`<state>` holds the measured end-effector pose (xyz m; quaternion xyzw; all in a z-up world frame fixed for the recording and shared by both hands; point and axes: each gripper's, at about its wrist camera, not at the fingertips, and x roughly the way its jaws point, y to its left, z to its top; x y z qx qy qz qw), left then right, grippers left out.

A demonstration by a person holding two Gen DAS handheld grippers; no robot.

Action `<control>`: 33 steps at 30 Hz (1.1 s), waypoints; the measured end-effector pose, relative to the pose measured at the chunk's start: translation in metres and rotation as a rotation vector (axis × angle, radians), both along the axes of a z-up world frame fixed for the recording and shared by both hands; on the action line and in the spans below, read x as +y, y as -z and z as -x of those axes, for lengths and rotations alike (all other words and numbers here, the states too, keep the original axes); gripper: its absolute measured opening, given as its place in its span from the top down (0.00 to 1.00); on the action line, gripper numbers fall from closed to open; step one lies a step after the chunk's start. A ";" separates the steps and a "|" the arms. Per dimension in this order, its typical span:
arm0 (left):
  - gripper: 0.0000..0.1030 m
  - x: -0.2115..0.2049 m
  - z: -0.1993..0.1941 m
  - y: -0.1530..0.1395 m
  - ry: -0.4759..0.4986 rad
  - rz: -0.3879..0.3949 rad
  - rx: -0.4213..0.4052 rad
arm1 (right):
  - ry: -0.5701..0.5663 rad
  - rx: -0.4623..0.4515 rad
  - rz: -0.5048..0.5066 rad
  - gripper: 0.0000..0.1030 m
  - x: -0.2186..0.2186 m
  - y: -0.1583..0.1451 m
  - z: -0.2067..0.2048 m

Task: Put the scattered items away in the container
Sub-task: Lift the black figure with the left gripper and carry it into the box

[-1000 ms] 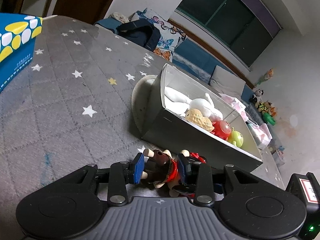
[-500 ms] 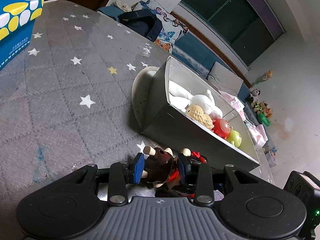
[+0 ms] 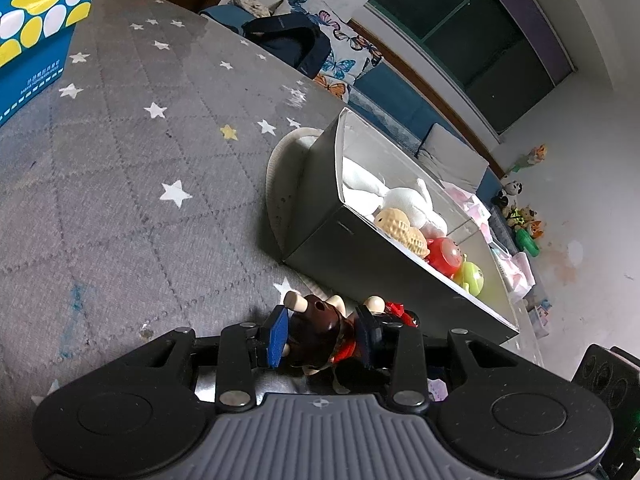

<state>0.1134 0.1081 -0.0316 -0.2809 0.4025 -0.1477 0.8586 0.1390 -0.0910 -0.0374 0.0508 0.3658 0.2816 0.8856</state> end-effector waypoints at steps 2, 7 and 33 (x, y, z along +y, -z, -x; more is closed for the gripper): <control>0.64 0.000 0.001 0.000 -0.003 0.007 0.004 | -0.002 0.001 0.003 0.40 0.000 -0.001 0.001; 0.65 -0.002 0.009 -0.004 -0.004 0.013 -0.003 | -0.004 -0.013 0.010 0.40 -0.003 -0.006 0.009; 0.66 -0.075 -0.069 -0.075 0.106 0.013 -0.128 | 0.134 -0.106 -0.023 0.40 -0.070 -0.076 -0.045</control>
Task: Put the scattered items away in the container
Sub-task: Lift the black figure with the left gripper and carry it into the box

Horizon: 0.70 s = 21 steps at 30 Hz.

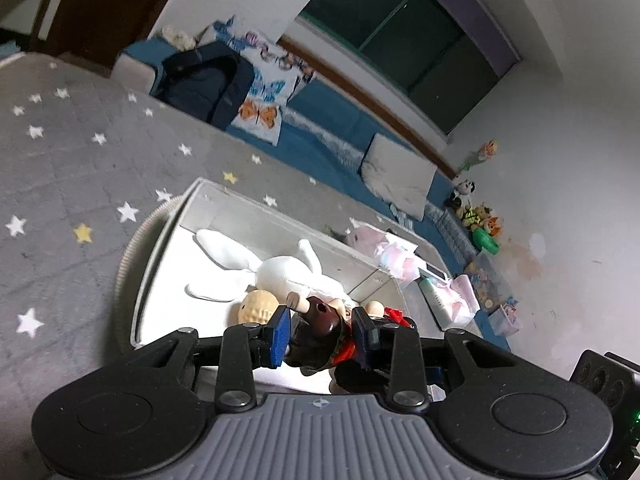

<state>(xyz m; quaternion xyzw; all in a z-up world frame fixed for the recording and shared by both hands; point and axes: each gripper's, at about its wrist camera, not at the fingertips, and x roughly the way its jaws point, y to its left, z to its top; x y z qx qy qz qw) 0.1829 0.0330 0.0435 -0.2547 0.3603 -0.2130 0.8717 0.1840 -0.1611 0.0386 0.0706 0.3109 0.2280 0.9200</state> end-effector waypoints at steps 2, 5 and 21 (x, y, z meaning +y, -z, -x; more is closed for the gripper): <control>0.66 -0.004 -0.010 0.005 0.009 -0.011 0.024 | 0.006 0.039 -0.005 0.40 -0.003 0.006 -0.013; 0.66 -0.010 -0.019 0.012 0.020 -0.035 0.052 | 0.008 0.089 -0.013 0.40 -0.008 0.015 -0.026; 0.66 -0.015 -0.046 0.040 0.018 -0.070 0.192 | -0.027 0.252 0.026 0.40 -0.008 0.046 -0.062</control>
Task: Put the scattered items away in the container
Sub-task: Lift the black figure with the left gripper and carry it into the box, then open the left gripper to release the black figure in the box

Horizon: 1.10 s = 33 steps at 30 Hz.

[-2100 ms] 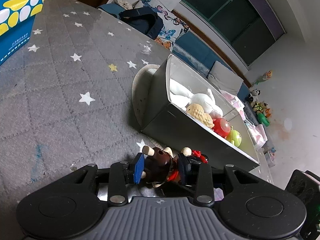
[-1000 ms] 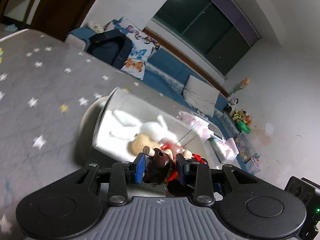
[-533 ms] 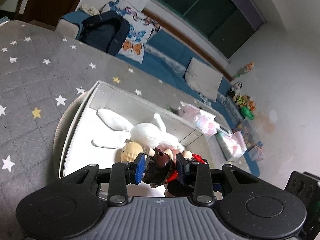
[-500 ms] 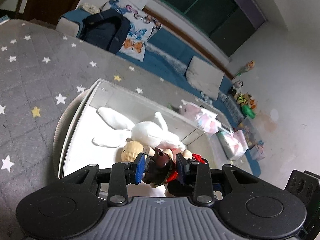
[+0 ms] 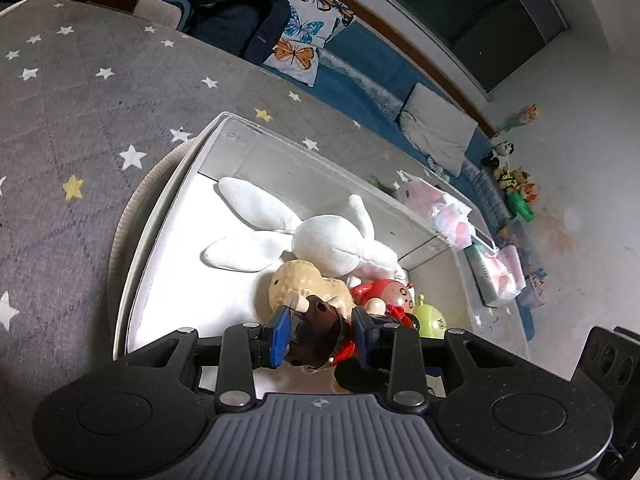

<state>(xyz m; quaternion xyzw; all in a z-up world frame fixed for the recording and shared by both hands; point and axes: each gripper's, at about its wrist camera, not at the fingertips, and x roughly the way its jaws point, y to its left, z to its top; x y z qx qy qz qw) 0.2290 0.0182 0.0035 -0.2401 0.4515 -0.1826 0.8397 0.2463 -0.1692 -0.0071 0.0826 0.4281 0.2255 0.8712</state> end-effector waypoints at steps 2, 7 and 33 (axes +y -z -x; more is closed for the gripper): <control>0.66 -0.002 -0.001 0.000 0.001 -0.012 0.003 | -0.005 0.006 0.010 0.40 0.002 0.002 -0.001; 0.66 -0.005 -0.002 0.001 0.007 -0.046 0.009 | -0.018 0.022 0.026 0.40 0.002 0.004 -0.006; 0.66 -0.015 -0.001 0.001 0.020 -0.127 -0.001 | -0.044 0.019 0.120 0.39 0.006 0.007 -0.009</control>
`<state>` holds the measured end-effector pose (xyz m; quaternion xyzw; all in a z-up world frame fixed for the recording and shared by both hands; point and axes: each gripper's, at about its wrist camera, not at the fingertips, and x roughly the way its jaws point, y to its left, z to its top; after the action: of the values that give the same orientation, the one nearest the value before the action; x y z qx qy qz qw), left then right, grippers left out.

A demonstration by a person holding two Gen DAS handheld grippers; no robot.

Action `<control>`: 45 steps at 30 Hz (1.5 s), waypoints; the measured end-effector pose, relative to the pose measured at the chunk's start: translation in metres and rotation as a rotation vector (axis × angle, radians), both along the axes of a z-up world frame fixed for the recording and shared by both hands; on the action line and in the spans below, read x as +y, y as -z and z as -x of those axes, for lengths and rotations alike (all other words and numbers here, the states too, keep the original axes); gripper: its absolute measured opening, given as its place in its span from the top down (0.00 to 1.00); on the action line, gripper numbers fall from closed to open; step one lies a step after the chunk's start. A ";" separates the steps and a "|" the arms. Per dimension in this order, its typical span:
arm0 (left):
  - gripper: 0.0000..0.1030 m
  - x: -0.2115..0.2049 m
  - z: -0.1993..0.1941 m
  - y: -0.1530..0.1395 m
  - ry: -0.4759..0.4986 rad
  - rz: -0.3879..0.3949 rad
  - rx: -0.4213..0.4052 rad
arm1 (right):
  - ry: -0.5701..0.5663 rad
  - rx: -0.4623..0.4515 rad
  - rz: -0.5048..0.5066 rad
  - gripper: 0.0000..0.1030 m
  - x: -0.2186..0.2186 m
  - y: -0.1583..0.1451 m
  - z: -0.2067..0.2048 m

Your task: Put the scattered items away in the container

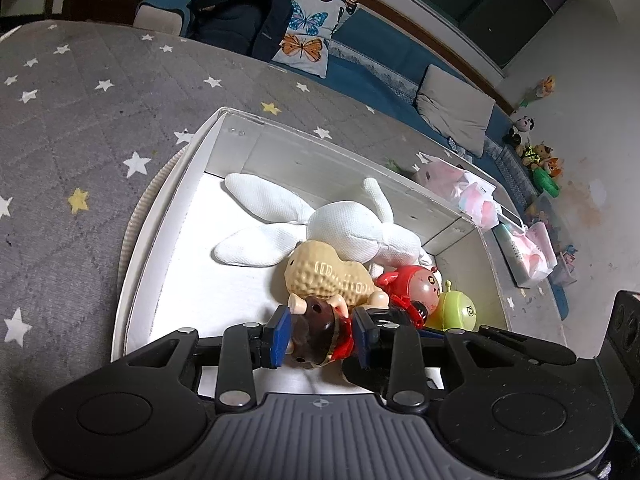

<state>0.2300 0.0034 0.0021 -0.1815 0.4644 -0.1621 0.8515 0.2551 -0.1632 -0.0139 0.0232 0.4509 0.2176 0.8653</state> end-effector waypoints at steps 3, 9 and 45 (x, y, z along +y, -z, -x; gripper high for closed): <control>0.66 -0.002 0.003 -0.001 0.000 -0.024 -0.012 | 0.000 -0.005 0.006 0.39 0.000 0.000 0.001; 0.66 -0.006 0.010 -0.007 0.005 -0.066 -0.052 | 0.001 -0.026 0.019 0.39 0.000 -0.004 0.007; 0.65 -0.033 0.122 -0.049 -0.053 -0.346 -0.384 | 0.090 -0.394 0.070 0.19 -0.009 -0.036 0.135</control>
<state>0.1082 -0.0292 0.0513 -0.0110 0.3103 -0.0894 0.9464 0.1200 -0.1724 0.0220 -0.0297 0.2789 0.1634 0.9459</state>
